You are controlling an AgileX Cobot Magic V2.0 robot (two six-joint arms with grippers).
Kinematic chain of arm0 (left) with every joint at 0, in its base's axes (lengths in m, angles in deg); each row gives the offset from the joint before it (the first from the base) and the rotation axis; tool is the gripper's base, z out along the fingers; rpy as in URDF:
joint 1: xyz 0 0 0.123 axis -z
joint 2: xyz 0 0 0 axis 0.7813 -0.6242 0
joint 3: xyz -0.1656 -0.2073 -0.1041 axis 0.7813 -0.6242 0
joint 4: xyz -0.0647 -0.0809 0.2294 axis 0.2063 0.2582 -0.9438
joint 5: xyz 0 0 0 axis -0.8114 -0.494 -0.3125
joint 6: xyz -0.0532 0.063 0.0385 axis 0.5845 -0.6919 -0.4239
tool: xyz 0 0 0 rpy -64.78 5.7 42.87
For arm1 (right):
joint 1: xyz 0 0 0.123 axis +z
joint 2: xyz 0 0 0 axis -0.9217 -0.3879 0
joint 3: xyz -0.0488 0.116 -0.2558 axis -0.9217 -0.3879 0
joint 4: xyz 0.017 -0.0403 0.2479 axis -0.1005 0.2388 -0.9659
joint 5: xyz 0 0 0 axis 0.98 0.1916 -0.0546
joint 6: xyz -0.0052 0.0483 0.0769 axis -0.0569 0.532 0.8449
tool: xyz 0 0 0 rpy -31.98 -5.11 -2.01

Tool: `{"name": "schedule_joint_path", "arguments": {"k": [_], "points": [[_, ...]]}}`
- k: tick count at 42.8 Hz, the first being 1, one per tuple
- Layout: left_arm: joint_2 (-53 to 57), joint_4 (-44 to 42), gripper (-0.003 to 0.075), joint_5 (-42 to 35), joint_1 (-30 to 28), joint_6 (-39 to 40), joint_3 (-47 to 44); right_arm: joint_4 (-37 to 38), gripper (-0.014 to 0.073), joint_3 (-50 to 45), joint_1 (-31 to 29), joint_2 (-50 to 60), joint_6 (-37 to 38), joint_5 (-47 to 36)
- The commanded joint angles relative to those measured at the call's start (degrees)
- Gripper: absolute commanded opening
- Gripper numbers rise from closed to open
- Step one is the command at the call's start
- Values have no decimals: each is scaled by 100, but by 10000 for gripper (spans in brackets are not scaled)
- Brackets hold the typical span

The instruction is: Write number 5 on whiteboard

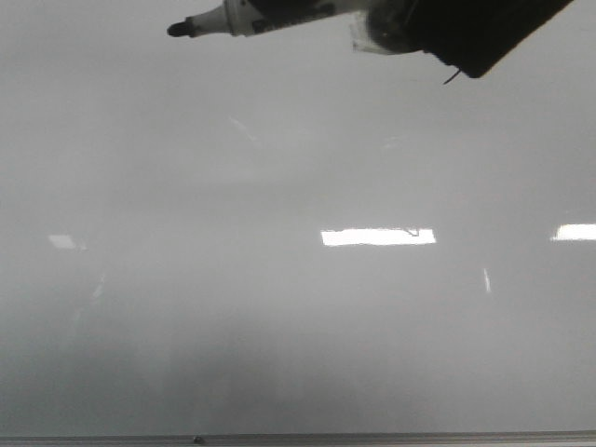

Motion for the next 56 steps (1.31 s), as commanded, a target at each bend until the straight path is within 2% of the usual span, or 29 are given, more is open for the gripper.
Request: {"name": "schedule_joint_path", "arguments": {"k": [1,11,23,26,29,31,39,42,46,51,56], "points": [[94,141,465,-204,32,75,156,-299,-59,211,40,122,9,-295],[66,100,215,-85,32,75,156,-374,-59,211,40,122,9,-312],[58,1,-20,-37,32,75,156,-492,-59,211,40,122,9,-314],[58,-40,-20,-17,32,75,156,-546,-55,211,40,122,9,-392],[58,-53,-20,-17,32,75,156,-640,-8,211,40,122,9,-471],[58,-80,-20,-3,32,75,156,-666,66,211,40,122,9,-505],[58,-339,-20,23,9,108,156,-656,541,211,2,192,9,-571],[58,-352,-20,33,-50,108,156,-577,649,211,-84,323,9,-609],[69,-437,-20,57,-221,150,156,-432,643,211,-302,613,39,-605],[148,-436,-20,71,-663,435,131,-77,617,159,-802,1128,426,-549],[450,-443,-20,-350,-1448,834,-137,96,613,-237,-1363,1748,652,-680]]}}
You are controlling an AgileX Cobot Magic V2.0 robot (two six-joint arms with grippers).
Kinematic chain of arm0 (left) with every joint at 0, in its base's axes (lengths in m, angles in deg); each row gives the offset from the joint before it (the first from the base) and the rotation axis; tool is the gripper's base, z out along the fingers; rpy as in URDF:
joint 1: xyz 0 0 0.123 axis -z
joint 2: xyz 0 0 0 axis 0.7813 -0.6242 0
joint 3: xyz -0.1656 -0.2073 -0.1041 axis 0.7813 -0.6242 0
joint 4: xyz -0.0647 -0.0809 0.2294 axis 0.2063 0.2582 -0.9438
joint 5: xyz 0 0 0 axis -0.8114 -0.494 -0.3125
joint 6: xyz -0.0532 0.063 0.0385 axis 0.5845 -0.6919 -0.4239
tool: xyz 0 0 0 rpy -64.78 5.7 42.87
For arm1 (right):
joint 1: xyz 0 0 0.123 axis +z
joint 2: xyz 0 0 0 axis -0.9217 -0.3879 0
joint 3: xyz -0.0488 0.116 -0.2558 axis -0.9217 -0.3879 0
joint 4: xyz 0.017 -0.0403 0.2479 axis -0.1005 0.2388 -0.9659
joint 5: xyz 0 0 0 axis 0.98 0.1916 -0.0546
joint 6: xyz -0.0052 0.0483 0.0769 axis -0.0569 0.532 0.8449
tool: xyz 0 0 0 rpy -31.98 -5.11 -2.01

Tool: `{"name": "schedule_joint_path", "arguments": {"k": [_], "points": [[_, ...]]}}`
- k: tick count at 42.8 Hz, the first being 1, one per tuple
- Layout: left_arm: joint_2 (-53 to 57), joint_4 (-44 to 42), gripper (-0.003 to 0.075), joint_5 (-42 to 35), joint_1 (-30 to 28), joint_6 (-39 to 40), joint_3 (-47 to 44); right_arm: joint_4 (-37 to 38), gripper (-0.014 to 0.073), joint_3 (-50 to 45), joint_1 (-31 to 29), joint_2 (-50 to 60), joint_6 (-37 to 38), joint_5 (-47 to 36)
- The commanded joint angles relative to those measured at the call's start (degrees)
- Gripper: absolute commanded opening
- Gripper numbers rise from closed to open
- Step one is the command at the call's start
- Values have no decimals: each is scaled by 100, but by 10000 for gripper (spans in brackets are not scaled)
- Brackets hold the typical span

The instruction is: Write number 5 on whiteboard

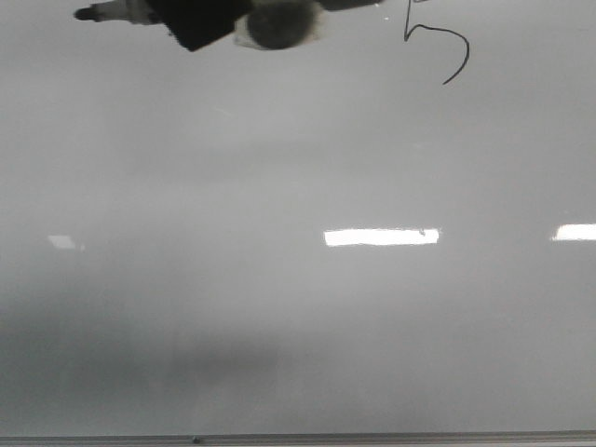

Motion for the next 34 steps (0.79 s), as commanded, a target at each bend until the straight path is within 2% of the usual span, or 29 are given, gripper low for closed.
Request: {"name": "schedule_joint_path", "arguments": {"k": [1,7,12,22,27,34], "points": [[518,58,-20,-584,-638,484,-84,15,613,-176,-402,559,176,-401],[1085,71,-20,-1542,-1763,1271,-843,15,613,-1019,-833,1393,336,-837],[1546,71,-20,-2174,-2651,1949,-1531,9,613,-1554,-913,1837,525,-1204],[1978,71,-20,-2754,-4470,2641,-2441,9,613,-1907,-913,2019,543,-1199],[1802,83,-20,-2977,-5118,2641,-2468,9,613,-1907,-913,2019,543,-1199],[1355,276,-20,-3820,-5446,2641,-2468,9,613,-1907,-913,2019,543,-1195]]}}
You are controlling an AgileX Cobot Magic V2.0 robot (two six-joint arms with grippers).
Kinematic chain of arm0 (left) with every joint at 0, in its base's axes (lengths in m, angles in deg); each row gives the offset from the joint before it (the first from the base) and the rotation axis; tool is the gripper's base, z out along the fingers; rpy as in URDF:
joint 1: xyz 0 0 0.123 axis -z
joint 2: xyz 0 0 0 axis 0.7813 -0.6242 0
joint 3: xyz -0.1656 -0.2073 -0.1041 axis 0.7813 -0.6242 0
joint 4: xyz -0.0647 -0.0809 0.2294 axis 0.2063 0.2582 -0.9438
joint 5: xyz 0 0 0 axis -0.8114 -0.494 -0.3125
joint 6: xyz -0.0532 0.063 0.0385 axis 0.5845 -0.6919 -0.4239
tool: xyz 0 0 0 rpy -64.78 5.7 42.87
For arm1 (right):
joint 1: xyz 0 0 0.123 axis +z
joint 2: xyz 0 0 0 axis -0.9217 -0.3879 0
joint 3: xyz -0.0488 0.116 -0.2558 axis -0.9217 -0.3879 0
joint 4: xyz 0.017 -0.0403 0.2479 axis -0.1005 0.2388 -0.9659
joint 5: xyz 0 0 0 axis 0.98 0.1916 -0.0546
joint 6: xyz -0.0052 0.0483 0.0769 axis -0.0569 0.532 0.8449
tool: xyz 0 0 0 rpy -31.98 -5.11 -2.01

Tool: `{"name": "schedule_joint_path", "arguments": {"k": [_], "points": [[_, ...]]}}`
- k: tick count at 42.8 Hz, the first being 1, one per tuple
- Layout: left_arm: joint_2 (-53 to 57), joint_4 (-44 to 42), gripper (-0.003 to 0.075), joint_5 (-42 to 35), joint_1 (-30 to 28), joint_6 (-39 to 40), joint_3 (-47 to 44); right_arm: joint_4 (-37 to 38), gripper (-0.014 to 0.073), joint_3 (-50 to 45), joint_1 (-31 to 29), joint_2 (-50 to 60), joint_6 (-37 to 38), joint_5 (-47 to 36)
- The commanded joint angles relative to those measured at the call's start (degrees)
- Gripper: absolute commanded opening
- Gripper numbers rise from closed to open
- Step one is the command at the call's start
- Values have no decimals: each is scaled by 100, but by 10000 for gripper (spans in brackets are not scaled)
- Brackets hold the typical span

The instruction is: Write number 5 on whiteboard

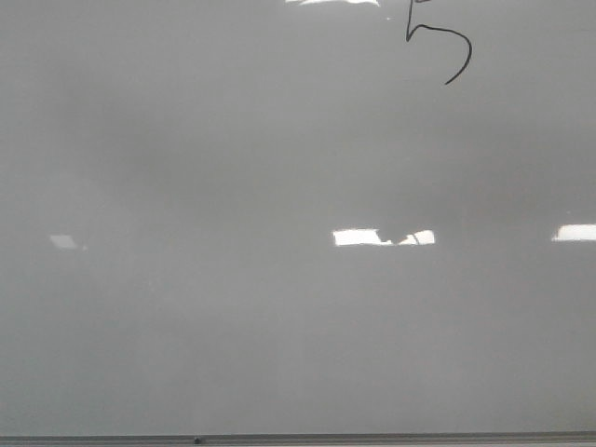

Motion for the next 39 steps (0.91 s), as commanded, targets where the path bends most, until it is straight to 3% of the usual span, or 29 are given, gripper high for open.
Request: {"name": "schedule_joint_path", "arguments": {"k": [1,15,26,31,39], "points": [[-213,237,-20,-882,-98,62,149,-107,613,138,-40,-12,14,-376],[-1460,237,-20,-1669,-98,-45,380,-107,613,138,-40,-12,14,-349],[-1994,237,-6,-1777,-98,-85,633,-107,613,138,-40,-12,14,-335],[-1994,237,83,-1823,-98,-85,633,-107,613,138,-40,-12,14,-324],[-1994,237,287,-1802,-98,-85,633,-107,613,138,-40,-12,14,-324]]}}
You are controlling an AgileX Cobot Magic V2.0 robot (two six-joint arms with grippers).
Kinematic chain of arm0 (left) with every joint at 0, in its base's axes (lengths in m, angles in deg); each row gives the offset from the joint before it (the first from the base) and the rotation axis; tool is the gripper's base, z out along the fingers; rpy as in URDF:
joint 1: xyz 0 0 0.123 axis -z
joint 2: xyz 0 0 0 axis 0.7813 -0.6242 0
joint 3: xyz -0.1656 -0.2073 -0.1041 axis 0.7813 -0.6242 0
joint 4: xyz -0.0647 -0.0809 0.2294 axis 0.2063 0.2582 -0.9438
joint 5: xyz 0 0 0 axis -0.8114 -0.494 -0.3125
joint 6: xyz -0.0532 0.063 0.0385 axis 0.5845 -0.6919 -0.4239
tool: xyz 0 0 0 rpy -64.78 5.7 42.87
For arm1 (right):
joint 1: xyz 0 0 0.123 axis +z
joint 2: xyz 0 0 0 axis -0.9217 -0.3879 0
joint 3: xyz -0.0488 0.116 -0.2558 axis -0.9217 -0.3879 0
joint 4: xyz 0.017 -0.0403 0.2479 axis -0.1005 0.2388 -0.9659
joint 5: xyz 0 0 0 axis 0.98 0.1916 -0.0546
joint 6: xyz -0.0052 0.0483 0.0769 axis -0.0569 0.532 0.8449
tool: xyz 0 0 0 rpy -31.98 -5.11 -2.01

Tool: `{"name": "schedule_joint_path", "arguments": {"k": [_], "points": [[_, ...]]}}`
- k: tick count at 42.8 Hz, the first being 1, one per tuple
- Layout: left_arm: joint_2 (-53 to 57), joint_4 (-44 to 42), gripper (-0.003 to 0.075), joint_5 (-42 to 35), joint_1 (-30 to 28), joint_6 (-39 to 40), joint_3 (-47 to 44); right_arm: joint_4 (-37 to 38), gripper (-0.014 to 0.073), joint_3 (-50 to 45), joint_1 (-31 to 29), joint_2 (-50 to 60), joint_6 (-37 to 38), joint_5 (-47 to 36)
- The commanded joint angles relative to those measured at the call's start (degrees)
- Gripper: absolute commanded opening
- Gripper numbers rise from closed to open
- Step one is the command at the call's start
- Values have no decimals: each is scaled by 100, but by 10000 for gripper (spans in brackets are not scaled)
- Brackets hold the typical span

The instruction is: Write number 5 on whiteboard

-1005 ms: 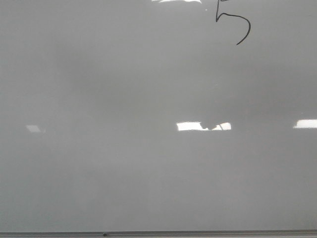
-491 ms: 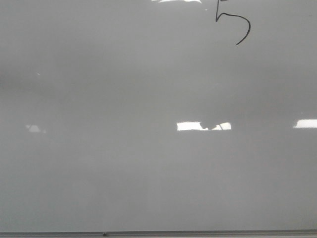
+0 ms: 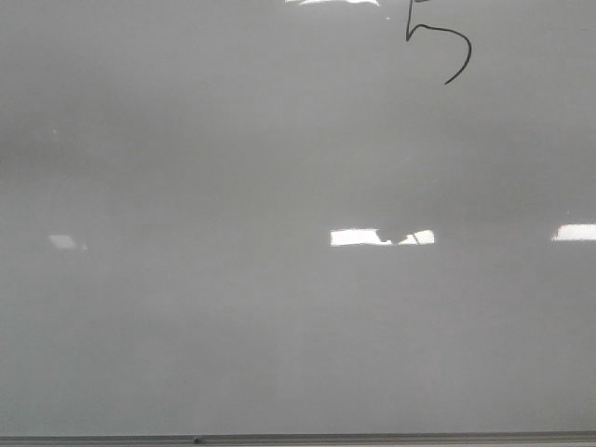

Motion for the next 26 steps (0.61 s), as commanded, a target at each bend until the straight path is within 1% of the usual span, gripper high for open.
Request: {"name": "schedule_joint_path", "arguments": {"k": [1,5,11,13,26], "points": [[172,102,305,-392,-24,2,206,-107,613,138,-40,-12,4,-331],[172,90,382,-402,-24,2,206,-107,613,138,-40,-12,7,-380],[250,45,455,-402,-24,2,206,-107,613,138,-40,-12,22,-522],[314,1,465,-390,-24,2,206,-107,613,138,-40,-12,22,-542],[471,-103,466,-367,-24,2,206,-107,613,138,-40,-12,22,-566]]}}
